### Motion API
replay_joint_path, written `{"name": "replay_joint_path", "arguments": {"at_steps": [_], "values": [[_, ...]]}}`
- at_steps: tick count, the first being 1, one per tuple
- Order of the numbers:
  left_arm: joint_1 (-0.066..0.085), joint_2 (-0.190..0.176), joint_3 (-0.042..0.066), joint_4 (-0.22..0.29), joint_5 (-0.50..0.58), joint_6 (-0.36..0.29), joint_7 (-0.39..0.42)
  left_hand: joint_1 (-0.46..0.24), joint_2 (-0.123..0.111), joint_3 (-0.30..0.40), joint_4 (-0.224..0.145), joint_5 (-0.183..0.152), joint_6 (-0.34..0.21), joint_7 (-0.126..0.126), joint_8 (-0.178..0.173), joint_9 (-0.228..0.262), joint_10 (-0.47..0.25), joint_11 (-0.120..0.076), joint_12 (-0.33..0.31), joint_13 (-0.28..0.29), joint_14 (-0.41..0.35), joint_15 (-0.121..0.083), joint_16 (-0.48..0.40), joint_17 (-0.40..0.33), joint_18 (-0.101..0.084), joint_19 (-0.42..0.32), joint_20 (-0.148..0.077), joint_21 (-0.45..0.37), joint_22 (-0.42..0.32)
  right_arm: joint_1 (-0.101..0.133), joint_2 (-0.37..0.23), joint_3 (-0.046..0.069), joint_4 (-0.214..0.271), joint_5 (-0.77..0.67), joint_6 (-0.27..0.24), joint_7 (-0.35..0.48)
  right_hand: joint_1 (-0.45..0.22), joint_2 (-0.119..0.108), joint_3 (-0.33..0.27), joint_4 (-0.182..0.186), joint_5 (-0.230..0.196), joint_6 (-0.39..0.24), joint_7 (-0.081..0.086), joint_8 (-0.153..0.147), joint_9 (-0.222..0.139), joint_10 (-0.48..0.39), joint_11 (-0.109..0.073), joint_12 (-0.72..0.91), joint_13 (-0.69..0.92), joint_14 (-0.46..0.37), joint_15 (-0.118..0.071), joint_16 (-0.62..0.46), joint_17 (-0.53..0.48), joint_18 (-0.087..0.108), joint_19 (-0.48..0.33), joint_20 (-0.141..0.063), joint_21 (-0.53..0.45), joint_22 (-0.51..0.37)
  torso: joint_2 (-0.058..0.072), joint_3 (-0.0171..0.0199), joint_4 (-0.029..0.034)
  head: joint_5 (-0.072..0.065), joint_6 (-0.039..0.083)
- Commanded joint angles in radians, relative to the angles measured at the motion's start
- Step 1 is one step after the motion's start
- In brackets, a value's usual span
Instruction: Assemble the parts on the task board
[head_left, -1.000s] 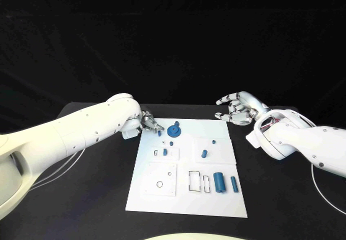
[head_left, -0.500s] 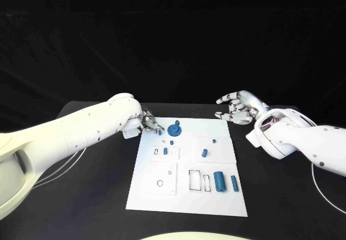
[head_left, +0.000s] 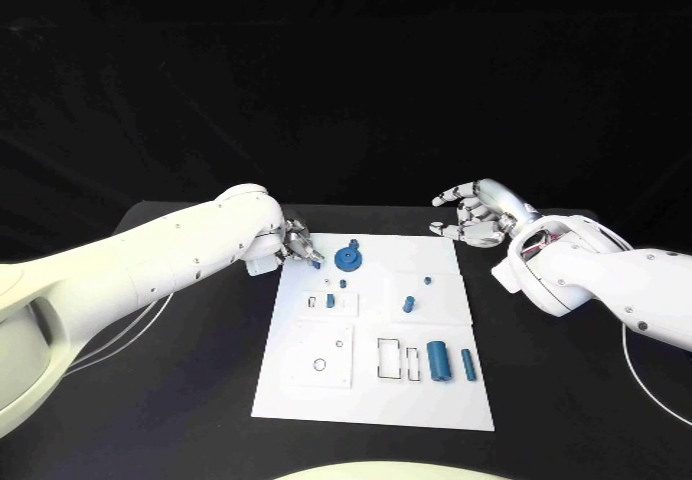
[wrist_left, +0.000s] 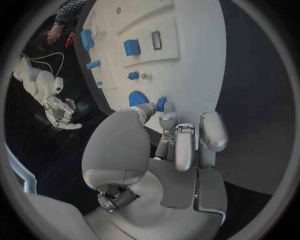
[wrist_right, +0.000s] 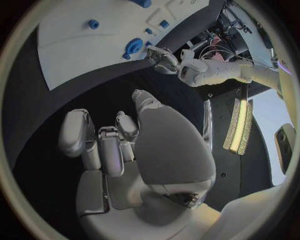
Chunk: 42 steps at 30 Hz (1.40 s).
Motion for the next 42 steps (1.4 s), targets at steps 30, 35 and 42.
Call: {"name": "replay_joint_path", "arguments": {"at_steps": [30,35,42], "values": [[-0.014,-0.226,-0.005,0.331,0.076,-0.132,-0.005,-0.002,-0.031,0.250,-0.060,-0.009,-0.029,-0.017,0.113,0.132,0.048,-0.014,0.057,0.062,0.073,-0.013,-0.004,0.130,-0.014,0.012,-0.013,0.011,0.025,-0.001,-0.006,0.000,-0.006,-0.007,0.020,0.004,-0.012,-0.001,0.008,0.001,-0.004,0.010,-0.001,0.006,-0.001,0.001,-0.004,0.003,0.001,0.058,-0.007,-0.006,0.065,0.016,0.000,-0.005,-0.006,0.000,-0.008,-0.0004,0.0106,0.008,-0.007],[-0.026,-0.254,-0.006,0.387,0.025,-0.145,-0.013,-0.006,-0.033,0.255,-0.061,-0.010,-0.027,-0.017,0.114,0.133,0.051,-0.014,0.059,0.064,0.073,-0.013,-0.004,0.130,-0.015,0.014,-0.014,0.013,0.028,-0.002,-0.007,0.000,-0.005,-0.007,0.020,0.004,-0.012,-0.001,0.008,0.001,-0.004,0.010,-0.001,0.006,-0.001,0.001,-0.004,0.003,0.001,0.058,-0.007,-0.006,0.065,0.016,0.000,-0.005,-0.006,0.000,-0.008,0.0000,0.0110,0.010,-0.010],[-0.045,-0.273,-0.009,0.435,-0.022,-0.149,-0.023,-0.008,-0.034,0.258,-0.062,-0.010,-0.027,-0.018,0.115,0.134,0.053,-0.014,0.061,0.066,0.073,-0.013,-0.004,0.131,-0.016,0.016,-0.014,0.014,0.030,-0.002,-0.009,0.000,-0.004,-0.007,0.021,0.004,-0.012,-0.001,0.008,0.001,-0.004,0.010,-0.001,0.006,-0.001,0.001,-0.004,0.003,0.001,0.058,-0.007,-0.006,0.065,0.016,0.000,-0.005,-0.006,0.000,-0.006,0.0000,0.0098,0.017,-0.012]]}}
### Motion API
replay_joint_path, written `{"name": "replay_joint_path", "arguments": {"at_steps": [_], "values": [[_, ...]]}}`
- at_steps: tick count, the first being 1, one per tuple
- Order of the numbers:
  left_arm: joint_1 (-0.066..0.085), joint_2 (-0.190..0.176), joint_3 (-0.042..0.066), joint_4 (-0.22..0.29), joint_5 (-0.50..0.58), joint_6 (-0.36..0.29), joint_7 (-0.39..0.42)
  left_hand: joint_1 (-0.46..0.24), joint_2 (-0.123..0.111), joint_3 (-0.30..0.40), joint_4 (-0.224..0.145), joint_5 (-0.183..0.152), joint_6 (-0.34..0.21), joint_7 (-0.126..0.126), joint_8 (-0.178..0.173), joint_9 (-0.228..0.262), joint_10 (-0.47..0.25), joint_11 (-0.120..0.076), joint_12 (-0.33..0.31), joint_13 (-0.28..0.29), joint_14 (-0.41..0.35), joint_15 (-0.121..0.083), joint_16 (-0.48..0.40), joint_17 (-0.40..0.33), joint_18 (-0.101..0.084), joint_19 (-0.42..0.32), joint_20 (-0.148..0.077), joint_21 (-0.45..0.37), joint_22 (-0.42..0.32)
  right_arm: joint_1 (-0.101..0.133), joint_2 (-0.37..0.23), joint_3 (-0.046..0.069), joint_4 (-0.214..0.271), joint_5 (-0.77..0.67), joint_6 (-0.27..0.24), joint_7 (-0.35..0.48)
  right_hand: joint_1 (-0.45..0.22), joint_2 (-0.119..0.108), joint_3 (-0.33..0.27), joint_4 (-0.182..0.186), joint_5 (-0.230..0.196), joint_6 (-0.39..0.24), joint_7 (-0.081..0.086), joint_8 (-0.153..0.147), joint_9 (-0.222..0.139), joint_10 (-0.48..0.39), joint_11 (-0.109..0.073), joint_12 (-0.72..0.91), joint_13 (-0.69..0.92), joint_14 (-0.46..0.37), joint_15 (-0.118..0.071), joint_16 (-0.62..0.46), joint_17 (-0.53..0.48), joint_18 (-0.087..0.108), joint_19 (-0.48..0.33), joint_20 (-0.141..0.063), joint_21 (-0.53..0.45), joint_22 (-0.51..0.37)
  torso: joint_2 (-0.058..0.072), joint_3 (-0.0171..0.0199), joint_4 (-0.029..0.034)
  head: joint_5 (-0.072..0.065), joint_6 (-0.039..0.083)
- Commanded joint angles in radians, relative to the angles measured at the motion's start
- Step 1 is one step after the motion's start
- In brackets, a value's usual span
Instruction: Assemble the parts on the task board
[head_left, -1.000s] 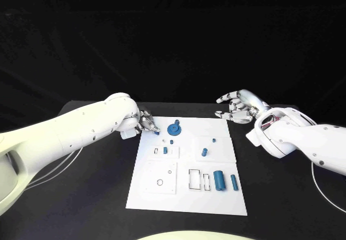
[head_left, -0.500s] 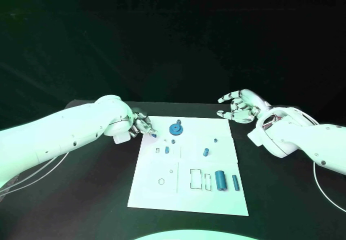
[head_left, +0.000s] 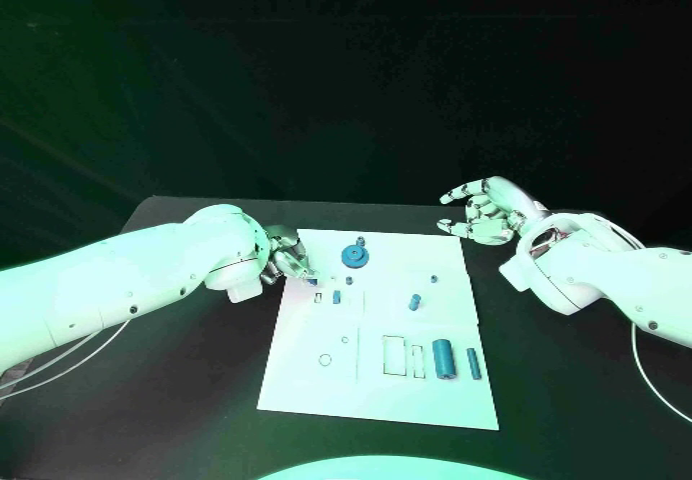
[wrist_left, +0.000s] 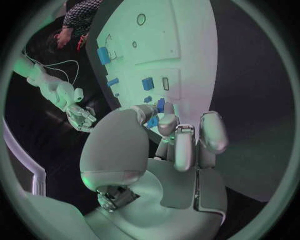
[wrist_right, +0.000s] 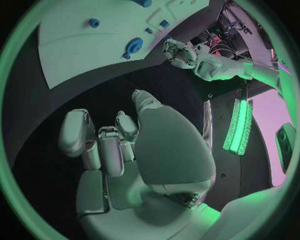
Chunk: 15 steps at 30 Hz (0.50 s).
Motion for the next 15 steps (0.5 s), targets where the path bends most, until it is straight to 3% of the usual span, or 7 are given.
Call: {"name": "replay_joint_path", "arguments": {"at_steps": [1,8,15], "values": [[-0.009,-0.003,-0.001,0.023,-0.059,-0.021,-0.012,0.000,-0.003,0.115,-0.107,0.004,0.006,-0.010,0.002,0.134,0.010,0.001,0.006,0.003,0.073,-0.006,-0.003,0.132,-0.016,0.008,0.002,0.005,0.003,-0.001,0.000,0.000,0.001,-0.007,0.013,0.005,-0.012,-0.001,0.005,-0.001,-0.004,0.007,0.002,0.006,-0.001,0.001,-0.004,0.003,0.000,0.058,-0.007,-0.006,0.066,0.016,0.000,-0.006,-0.006,0.000,0.001,0.0002,-0.0006,0.003,-0.001],[-0.027,-0.005,-0.002,0.048,-0.081,-0.018,-0.021,-0.003,-0.006,0.123,-0.110,0.005,0.007,-0.011,0.003,0.136,0.012,0.000,0.007,0.003,0.074,-0.007,-0.003,0.132,-0.016,0.008,0.001,0.006,0.002,-0.001,-0.001,0.000,0.002,-0.007,0.014,0.005,-0.012,-0.001,0.005,-0.001,-0.004,0.007,0.002,0.006,-0.001,0.001,-0.004,0.003,0.000,0.058,-0.007,-0.006,0.066,0.016,0.000,-0.006,-0.006,0.000,0.002,0.0003,-0.0018,0.007,-0.005],[-0.033,-0.003,-0.002,0.056,-0.100,-0.006,-0.028,-0.006,-0.009,0.131,-0.114,0.005,0.008,-0.012,0.004,0.137,0.015,-0.001,0.009,0.007,0.074,-0.008,-0.002,0.132,-0.016,0.009,0.001,0.006,0.003,-0.001,-0.001,0.000,0.003,-0.007,0.014,0.004,-0.012,-0.001,0.005,-0.001,-0.004,0.007,0.002,0.006,-0.001,0.001,-0.004,0.003,0.000,0.058,-0.007,-0.006,0.066,0.016,0.000,-0.006,-0.006,0.000,0.002,0.0008,-0.0022,0.007,-0.008]]}}
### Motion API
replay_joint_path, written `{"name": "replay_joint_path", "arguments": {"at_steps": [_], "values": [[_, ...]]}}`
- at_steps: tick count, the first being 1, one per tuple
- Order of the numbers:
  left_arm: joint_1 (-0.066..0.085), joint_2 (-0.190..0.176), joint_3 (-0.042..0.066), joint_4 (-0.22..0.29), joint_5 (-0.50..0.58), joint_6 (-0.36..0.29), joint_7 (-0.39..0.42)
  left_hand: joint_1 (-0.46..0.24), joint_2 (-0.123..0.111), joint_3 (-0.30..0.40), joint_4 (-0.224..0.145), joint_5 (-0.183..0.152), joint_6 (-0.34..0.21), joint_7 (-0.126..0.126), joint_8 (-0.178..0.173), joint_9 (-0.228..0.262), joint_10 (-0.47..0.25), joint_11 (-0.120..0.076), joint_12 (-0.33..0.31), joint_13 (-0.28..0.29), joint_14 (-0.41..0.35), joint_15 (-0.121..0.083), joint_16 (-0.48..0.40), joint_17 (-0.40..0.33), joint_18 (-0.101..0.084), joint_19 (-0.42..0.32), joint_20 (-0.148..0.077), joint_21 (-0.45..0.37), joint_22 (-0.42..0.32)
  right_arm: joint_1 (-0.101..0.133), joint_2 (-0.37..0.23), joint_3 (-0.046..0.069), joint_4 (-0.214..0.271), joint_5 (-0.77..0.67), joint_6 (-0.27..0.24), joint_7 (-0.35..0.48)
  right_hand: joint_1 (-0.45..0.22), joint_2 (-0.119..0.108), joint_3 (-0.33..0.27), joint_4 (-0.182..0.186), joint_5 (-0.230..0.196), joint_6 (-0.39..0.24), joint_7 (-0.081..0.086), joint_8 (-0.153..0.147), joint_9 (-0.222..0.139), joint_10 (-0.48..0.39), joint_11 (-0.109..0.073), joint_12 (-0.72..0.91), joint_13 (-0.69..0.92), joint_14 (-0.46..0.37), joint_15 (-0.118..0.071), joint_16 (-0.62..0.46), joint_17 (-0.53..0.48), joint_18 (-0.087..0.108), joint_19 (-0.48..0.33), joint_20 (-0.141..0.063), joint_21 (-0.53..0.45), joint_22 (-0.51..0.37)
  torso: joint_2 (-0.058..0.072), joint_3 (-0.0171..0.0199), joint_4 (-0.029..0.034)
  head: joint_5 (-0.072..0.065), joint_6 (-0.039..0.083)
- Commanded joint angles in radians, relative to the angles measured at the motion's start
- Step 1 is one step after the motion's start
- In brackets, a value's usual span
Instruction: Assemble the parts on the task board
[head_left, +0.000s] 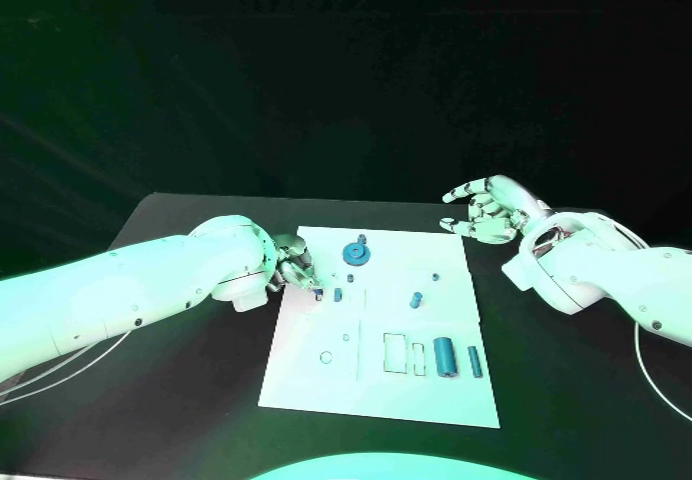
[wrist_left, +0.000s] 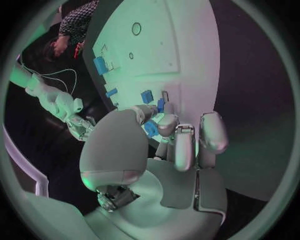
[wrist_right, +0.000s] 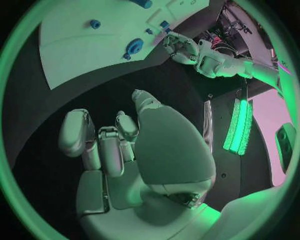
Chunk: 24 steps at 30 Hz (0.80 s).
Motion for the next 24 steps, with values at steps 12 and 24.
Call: {"name": "replay_joint_path", "arguments": {"at_steps": [12,24], "values": [[-0.003,0.005,-0.001,0.013,-0.060,0.033,-0.021,0.000,-0.003,0.123,-0.112,0.003,0.008,-0.012,0.004,0.138,0.007,0.001,0.006,0.004,0.074,-0.009,-0.002,0.133,-0.016,0.009,0.000,0.006,0.000,-0.001,-0.001,0.000,0.001,-0.007,0.013,0.005,-0.012,-0.001,0.005,-0.001,-0.004,0.007,0.002,0.006,-0.001,0.000,-0.004,0.003,0.000,0.058,-0.007,-0.006,0.066,0.016,0.000,-0.006,-0.006,0.000,0.000,-0.0003,-0.0001,-0.003,-0.004],[-0.003,0.007,-0.002,0.018,-0.082,0.051,-0.025,-0.001,-0.005,0.126,-0.114,0.003,0.009,-0.012,0.005,0.139,0.009,0.001,0.007,0.005,0.074,-0.009,-0.002,0.133,-0.016,0.010,0.000,0.007,0.001,-0.001,-0.001,0.000,0.001,-0.007,0.013,0.005,-0.012,-0.001,0.005,-0.001,-0.004,0.007,0.002,0.006,-0.001,0.000,-0.004,0.003,0.000,0.058,-0.007,-0.006,0.066,0.016,0.000,-0.006,-0.006,0.000,0.000,-0.0007,0.0003,-0.002,-0.008]]}}
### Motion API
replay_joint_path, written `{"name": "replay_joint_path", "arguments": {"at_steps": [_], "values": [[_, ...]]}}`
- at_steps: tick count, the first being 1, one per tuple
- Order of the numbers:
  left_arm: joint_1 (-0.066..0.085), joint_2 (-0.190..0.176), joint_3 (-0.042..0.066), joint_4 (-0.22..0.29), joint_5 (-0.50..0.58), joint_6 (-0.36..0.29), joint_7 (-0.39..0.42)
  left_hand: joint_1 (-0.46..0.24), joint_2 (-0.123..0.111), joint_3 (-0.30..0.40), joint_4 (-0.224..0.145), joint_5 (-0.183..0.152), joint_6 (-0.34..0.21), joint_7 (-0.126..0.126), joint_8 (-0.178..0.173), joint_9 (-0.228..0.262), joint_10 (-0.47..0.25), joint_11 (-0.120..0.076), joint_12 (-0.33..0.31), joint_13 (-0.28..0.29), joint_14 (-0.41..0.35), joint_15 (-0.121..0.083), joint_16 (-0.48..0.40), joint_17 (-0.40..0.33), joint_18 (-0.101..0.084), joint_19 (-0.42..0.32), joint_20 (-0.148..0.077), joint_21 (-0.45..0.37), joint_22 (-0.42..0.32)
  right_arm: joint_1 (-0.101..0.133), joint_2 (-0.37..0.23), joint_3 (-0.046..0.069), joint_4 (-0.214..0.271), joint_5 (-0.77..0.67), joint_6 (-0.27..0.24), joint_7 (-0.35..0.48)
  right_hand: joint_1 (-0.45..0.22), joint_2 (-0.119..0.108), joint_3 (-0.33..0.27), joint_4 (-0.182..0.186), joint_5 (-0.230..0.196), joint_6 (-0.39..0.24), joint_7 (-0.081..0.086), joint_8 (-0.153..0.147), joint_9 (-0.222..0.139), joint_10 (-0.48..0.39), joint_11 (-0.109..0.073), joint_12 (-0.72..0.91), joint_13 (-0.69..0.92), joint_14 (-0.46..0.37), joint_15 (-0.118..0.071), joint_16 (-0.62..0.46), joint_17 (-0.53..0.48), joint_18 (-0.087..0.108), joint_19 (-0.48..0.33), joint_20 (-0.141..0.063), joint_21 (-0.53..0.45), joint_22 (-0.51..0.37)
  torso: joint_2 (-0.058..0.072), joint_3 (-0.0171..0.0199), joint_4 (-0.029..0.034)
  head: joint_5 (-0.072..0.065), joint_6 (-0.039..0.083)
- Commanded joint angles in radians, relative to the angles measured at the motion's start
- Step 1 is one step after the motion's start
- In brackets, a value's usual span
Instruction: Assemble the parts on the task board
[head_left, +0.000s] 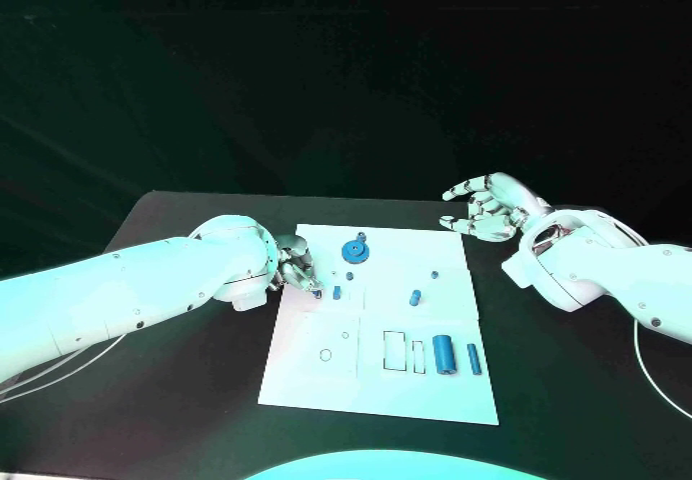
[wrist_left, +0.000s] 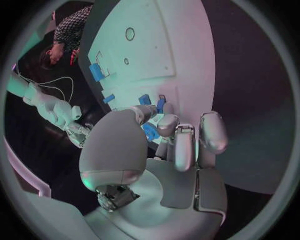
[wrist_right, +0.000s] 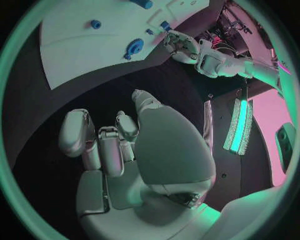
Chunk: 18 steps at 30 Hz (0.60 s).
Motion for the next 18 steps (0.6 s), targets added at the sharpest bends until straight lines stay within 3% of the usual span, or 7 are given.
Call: {"name": "replay_joint_path", "arguments": {"at_steps": [1,18], "values": [[-0.001,0.002,-0.001,0.006,-0.020,0.029,-0.005,0.007,0.003,0.119,-0.115,0.001,0.008,-0.011,0.004,0.008,0.009,0.001,0.003,0.001,0.074,-0.009,-0.002,0.133,-0.016,0.010,0.000,0.007,0.002,-0.001,0.000,0.000,0.001,-0.007,0.012,0.005,-0.012,-0.001,0.005,-0.001,-0.004,0.007,0.002,0.006,-0.001,0.000,-0.004,0.003,0.000,0.058,-0.007,-0.006,0.065,0.016,0.000,-0.006,-0.006,0.000,0.000,-0.0001,0.0003,0.001,-0.002],[-0.002,0.004,-0.004,0.013,-0.016,0.034,-0.007,0.006,0.002,0.121,-0.116,0.001,0.008,-0.012,0.004,0.008,0.010,0.001,0.004,0.002,0.074,-0.009,-0.002,0.134,-0.016,0.010,0.000,0.007,0.003,-0.002,-0.001,0.000,0.002,-0.007,0.013,0.003,-0.012,-0.001,0.005,-0.001,-0.004,0.007,0.002,0.006,-0.001,0.000,-0.004,0.003,0.000,0.058,-0.007,-0.006,0.065,0.016,0.000,-0.006,-0.006,0.000,0.000,0.0007,-0.0002,0.000,-0.004]]}}
